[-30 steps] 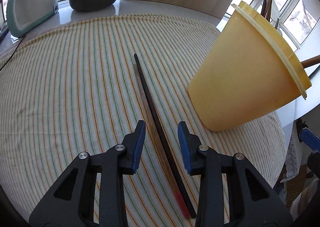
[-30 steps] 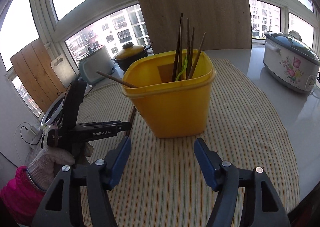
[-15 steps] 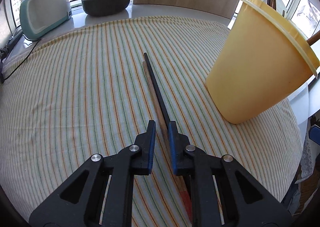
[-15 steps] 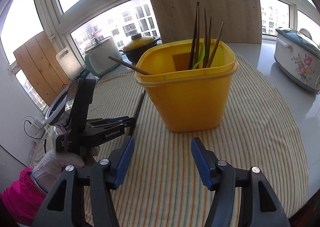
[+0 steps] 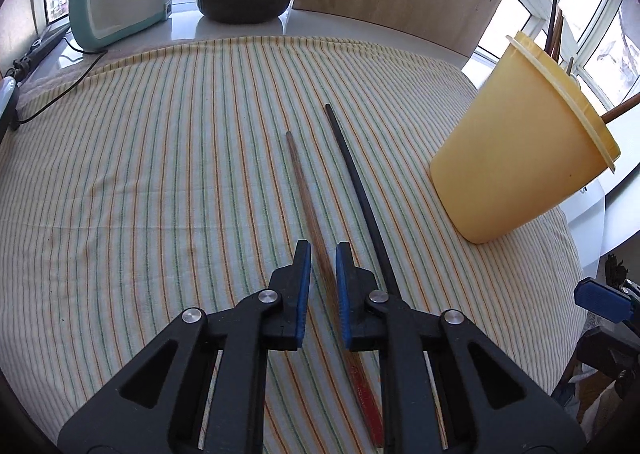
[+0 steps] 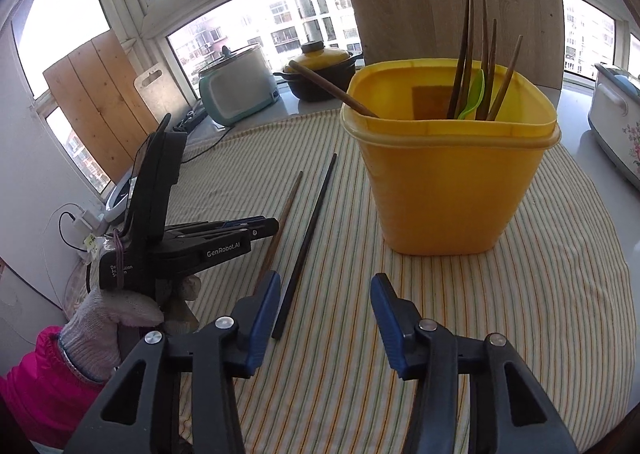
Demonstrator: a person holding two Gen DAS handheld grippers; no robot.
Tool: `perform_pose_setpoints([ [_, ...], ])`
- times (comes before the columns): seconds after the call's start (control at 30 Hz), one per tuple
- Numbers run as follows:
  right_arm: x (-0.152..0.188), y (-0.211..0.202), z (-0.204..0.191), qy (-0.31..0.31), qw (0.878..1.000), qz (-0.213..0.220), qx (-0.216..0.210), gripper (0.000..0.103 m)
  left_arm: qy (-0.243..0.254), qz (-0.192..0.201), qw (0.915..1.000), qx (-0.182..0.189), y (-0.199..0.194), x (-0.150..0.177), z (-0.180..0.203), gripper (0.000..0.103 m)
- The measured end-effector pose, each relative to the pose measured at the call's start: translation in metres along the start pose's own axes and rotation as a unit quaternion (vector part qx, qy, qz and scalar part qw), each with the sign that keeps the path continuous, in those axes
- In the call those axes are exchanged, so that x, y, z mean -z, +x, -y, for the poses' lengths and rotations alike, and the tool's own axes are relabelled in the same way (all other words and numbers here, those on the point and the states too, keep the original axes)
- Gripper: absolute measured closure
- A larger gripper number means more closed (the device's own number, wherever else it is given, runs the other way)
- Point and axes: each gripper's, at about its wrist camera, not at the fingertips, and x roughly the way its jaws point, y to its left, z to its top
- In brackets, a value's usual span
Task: Organize utensils
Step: 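Close the left tool on the wooden chopstick while the right tool closes on the black chopstick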
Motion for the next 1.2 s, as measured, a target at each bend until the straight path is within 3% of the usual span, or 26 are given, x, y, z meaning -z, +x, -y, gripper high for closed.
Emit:
perform_pose_setpoints([
  [0.17,0.001,0.012,-0.008,-0.007,1.000,-0.018,-0.001,0.065,0.014,-0.007,0.9994,-0.030,0.012,-0.011,0.008,0.092],
  [0.6,-0.016,0.054,-0.039,-0.060,0.996,-0.058,0.019,0.073,0.030,-0.010,0.9986,-0.042,0.019,-0.015,-0.007,0.096],
  [0.97,-0.046,0.106,-0.055,-0.075,0.991,-0.101,0.039,0.074,0.003,-0.007,0.9974,-0.072,-0.006,-0.004,-0.054,0.098],
  [1.2,-0.066,0.138,-0.056,-0.080,0.985,-0.133,0.076,0.074,-0.010,-0.030,0.9969,-0.072,-0.008,-0.007,-0.061,0.098],
])
